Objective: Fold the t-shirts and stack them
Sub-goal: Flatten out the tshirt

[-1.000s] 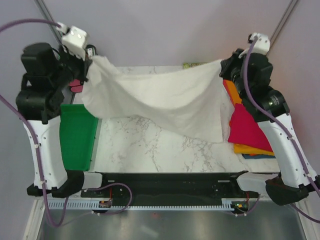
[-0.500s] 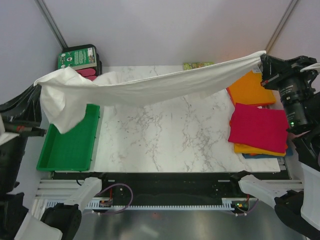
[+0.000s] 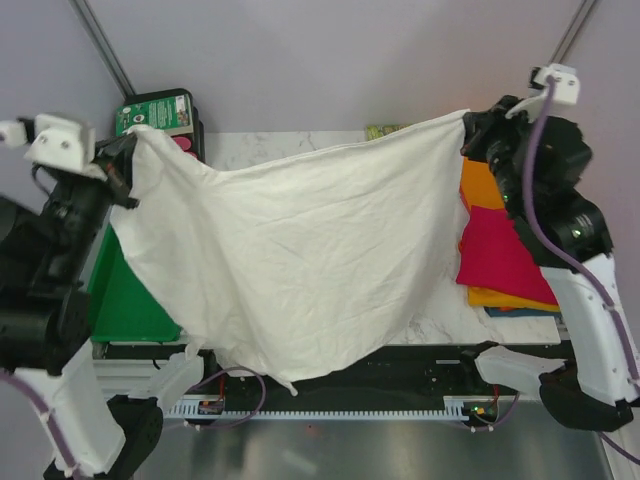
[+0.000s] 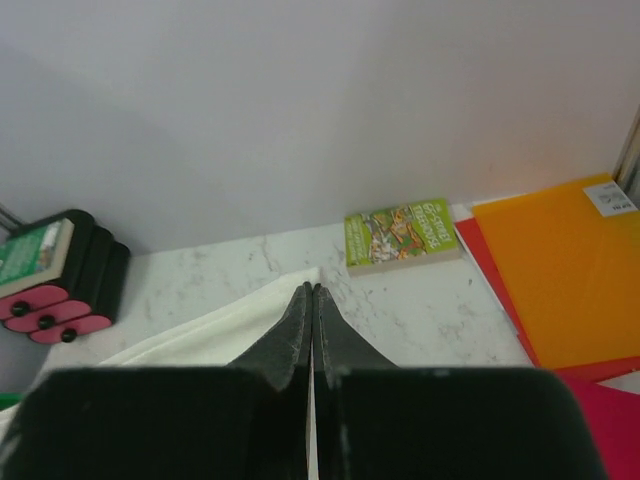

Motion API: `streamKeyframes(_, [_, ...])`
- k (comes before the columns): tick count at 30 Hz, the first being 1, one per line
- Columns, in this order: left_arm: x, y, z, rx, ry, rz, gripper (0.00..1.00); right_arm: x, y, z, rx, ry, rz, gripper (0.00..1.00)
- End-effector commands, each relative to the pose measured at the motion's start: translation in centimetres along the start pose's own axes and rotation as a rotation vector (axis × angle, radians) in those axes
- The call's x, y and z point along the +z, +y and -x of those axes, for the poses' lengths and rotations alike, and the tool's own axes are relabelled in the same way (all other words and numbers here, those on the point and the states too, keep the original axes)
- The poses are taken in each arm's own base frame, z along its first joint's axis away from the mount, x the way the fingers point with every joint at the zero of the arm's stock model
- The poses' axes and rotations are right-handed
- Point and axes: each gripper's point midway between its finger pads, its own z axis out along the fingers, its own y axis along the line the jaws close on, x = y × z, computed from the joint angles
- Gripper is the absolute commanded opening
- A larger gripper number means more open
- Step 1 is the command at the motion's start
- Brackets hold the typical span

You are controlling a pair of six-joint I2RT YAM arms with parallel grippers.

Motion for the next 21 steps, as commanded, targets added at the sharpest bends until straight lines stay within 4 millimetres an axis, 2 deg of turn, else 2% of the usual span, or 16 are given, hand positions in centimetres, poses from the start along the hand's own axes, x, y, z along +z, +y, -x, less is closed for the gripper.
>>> streamKeyframes(1, [10.1,0.2,-6.2,0.018,0.114,-0.033,0.02,6.6,-1.3,-4.8,-0.056,0.052,-0.098,0.00])
streamKeyframes(4, [16.5,0.1,-10.5,0.011,0.189,-0.062,0.02,11.7,-2.1,-7.2,-0.062,0.084,-0.133,0.00])
streamKeyframes(5, [18.4,0.1,-11.9,0.004,0.214,-0.067,0.02,14.2,-2.6,-9.5,-0.078,0.125,-0.160,0.00])
streamKeyframes(6, [21.8,-0.1,-15.6,-0.005,0.283,-0.081,0.02,15.4,-2.8,-8.0,-0.072,0.094,-0.171,0.00])
streamKeyframes(7, [23.5,0.4,-14.8,-0.006,0.260,-0.071,0.02,16.6,-3.0,-8.2,-0.077,0.095,-0.181,0.00])
streamKeyframes(8, [25.0,0.5,-15.4,-0.008,0.266,-0.070,0.02,19.1,-3.7,-10.5,-0.095,0.135,-0.208,0.00])
streamKeyframes(9, [26.4,0.7,-16.0,-0.011,0.270,-0.066,0.02,20.0,-3.4,-8.3,-0.083,0.086,-0.205,0.00])
streamKeyframes(10, [29.4,1.0,-17.1,-0.014,0.268,-0.059,0.02,21.1,-3.6,-8.2,-0.092,0.078,-0.214,0.00])
streamKeyframes(11, [30.4,1.0,-17.7,-0.008,0.272,-0.057,0.02,23.1,-4.1,-9.9,-0.107,0.104,-0.228,0.00])
streamKeyframes(13, [33.2,1.4,-18.0,0.014,0.233,-0.035,0.02,24.4,-4.2,-7.5,-0.087,0.043,-0.224,0.00])
streamKeyframes(14, [33.9,1.9,-17.7,0.026,0.209,-0.011,0.02,25.5,-4.4,-8.3,-0.092,0.052,-0.225,0.00])
streamKeyframes(16, [34.3,2.3,-16.2,0.026,0.155,0.013,0.02,25.6,-3.5,-6.3,-0.074,0.006,-0.195,0.00])
streamKeyframes(17, [33.7,2.8,-13.5,0.020,0.085,0.033,0.02,25.0,-2.7,-5.1,-0.065,-0.014,-0.165,0.00])
streamKeyframes(19, [32.6,3.1,-10.9,0.010,0.031,0.044,0.02,23.7,-1.1,-3.3,-0.062,-0.048,-0.127,0.00])
streamKeyframes(20, [31.0,3.7,-7.4,0.001,-0.042,0.066,0.02,21.7,-0.4,-0.6,-0.075,-0.099,-0.120,0.00])
streamKeyframes(21, [29.7,4.0,-5.1,-0.002,-0.086,0.081,0.02,20.4,1.2,0.1,-0.081,-0.112,-0.092,0.00])
